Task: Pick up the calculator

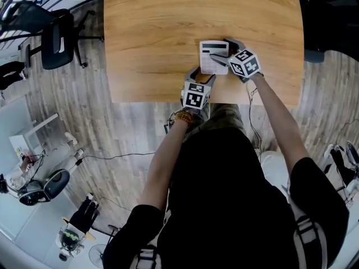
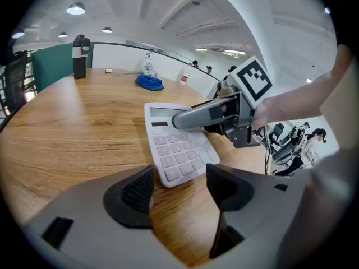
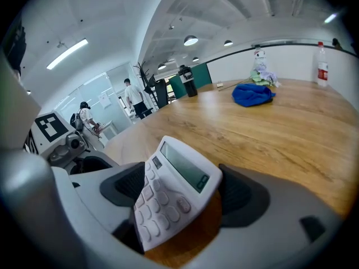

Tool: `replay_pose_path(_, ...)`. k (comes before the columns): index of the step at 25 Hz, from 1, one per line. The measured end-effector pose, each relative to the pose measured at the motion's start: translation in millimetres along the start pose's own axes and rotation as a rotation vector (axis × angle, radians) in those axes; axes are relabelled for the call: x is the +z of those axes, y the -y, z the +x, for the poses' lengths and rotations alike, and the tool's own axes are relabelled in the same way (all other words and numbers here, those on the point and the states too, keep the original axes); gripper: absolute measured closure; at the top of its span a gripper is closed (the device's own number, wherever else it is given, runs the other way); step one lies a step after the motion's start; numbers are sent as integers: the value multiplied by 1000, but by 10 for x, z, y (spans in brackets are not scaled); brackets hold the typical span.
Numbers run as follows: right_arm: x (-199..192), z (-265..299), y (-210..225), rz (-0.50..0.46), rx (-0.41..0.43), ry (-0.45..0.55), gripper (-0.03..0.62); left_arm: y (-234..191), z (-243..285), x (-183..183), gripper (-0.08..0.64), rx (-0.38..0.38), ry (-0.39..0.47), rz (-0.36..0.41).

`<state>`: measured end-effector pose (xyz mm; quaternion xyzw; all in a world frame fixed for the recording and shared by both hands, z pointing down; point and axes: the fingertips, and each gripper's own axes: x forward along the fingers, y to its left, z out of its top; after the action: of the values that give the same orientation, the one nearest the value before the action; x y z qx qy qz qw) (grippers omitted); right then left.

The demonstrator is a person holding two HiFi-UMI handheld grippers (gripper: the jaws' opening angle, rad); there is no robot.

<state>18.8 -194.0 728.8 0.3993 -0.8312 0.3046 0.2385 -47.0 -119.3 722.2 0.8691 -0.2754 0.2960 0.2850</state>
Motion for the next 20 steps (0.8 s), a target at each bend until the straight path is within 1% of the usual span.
replay_pose_path(3, -44, 18, 19, 11, -7, -3, 169, -16, 44, -11, 259, 21, 9, -71)
replay_pose_path(4, -50, 28, 26, 15, -9, -3, 172, -16, 49, -13, 259, 24, 10, -82)
replay_pose_path(9, -118, 23, 84, -21, -21, -39, 176, 28, 99, -12, 259, 47, -1, -64)
replay_pose_path(12, -146, 24, 97, -42, -33, -61, 176, 18, 133, 3, 259, 79, 3, -64)
replay_pose_path(15, -155, 35, 109, -35, -36, -70, 177, 14, 147, 2, 259, 116, -11, -79)
replay_pose_path(17, -153, 49, 131, -29, -37, -76, 178, 8, 172, 6, 259, 135, -20, -76)
replay_pose_path(20, -187, 52, 123, -20, -40, -93, 178, 22, 183, -21, 259, 144, -24, -69)
